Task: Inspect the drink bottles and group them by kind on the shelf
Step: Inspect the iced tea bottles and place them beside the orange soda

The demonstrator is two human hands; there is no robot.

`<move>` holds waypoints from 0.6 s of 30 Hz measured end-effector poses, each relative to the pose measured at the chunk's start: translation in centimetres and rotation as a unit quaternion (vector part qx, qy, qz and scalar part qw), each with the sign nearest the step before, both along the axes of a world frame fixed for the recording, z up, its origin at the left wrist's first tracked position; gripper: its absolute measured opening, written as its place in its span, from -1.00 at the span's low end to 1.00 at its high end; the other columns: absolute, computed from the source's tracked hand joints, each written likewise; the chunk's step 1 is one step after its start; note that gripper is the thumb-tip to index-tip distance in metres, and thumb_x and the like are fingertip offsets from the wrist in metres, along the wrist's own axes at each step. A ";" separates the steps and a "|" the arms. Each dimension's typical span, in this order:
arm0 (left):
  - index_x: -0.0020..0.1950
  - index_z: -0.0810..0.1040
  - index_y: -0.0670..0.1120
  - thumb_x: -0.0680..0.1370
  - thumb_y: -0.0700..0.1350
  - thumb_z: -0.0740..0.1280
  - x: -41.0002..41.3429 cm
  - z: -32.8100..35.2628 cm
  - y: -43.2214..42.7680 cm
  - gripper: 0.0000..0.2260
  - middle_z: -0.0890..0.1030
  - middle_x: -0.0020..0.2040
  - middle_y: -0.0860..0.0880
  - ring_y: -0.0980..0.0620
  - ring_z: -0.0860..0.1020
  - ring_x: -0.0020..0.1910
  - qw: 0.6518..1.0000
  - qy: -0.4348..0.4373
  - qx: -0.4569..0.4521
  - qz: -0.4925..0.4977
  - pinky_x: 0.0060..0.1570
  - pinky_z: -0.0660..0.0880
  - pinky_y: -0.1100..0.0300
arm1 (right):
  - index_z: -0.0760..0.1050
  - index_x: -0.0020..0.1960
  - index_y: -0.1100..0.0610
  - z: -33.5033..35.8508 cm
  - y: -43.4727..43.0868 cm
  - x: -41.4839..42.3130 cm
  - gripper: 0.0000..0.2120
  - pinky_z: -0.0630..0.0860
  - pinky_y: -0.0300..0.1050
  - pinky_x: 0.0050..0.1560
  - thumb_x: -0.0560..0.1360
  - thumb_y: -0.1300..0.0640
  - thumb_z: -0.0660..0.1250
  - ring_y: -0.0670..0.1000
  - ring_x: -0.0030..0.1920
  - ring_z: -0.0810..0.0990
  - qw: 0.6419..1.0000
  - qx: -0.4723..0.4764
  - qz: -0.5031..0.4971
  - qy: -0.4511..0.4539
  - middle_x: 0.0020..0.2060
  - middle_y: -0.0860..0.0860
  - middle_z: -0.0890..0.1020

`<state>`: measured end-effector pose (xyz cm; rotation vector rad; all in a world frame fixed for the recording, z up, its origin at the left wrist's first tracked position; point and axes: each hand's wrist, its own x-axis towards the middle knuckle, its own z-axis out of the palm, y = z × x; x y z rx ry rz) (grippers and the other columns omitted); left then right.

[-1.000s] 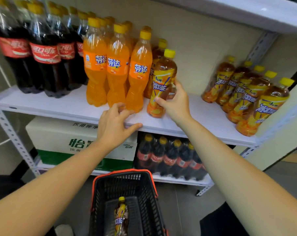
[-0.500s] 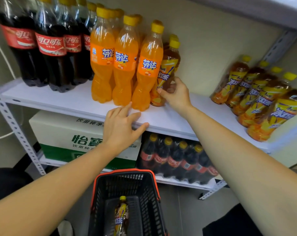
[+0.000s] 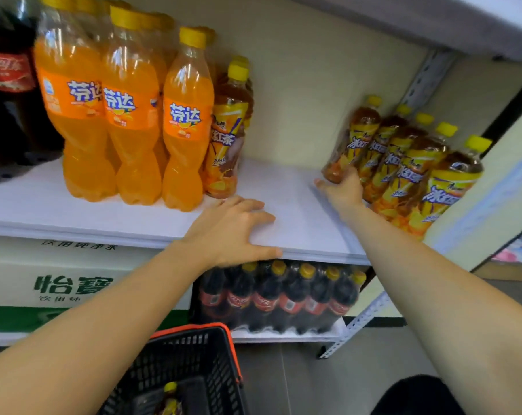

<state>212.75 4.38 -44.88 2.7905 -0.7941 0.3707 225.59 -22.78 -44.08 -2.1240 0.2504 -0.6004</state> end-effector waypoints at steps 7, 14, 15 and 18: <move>0.46 0.44 0.25 0.42 0.57 0.16 1.9 -0.5 -0.2 -0.30 0.45 0.43 0.20 0.02 0.36 0.35 1.000 -0.013 0.003 -0.021 0.20 0.27 0.03 | 0.22 0.56 0.15 0.3 -3.1 5.8 -0.09 0.41 0.01 0.45 0.36 0.11 0.63 0.11 0.37 0.51 0.999 0.013 -0.024 -0.036 0.36 0.12 0.54; 0.41 0.51 0.23 0.31 0.59 0.06 1.9 -0.3 -0.3 -0.21 0.51 0.38 0.22 0.05 0.39 0.32 0.999 0.010 -0.028 -0.016 0.23 0.35 0.00 | 0.29 0.52 0.13 -0.1 -4.6 7.5 -0.15 0.43 -0.10 0.38 0.37 0.03 0.63 0.11 0.33 0.54 0.997 -0.019 -0.068 -0.013 0.32 0.11 0.58; 0.40 0.52 0.23 0.31 0.59 0.08 1.9 -0.3 -0.3 -0.21 0.52 0.38 0.22 0.05 0.40 0.31 0.999 0.008 -0.031 -0.018 0.22 0.35 -0.01 | 0.32 0.49 0.13 0.1 -4.8 7.6 -0.20 0.44 -0.08 0.36 0.38 0.01 0.62 0.13 0.32 0.54 0.997 -0.027 -0.077 -0.009 0.31 0.12 0.58; 0.38 0.55 0.22 0.32 0.59 0.12 1.9 -0.4 -0.3 -0.24 0.54 0.36 0.21 0.04 0.43 0.28 0.999 0.002 -0.037 -0.021 0.16 0.35 0.01 | 0.46 0.34 0.15 0.7 -5.0 7.7 -0.36 0.50 -0.03 0.31 0.38 -0.03 0.60 0.15 0.27 0.58 0.995 -0.020 -0.100 -0.007 0.25 0.11 0.62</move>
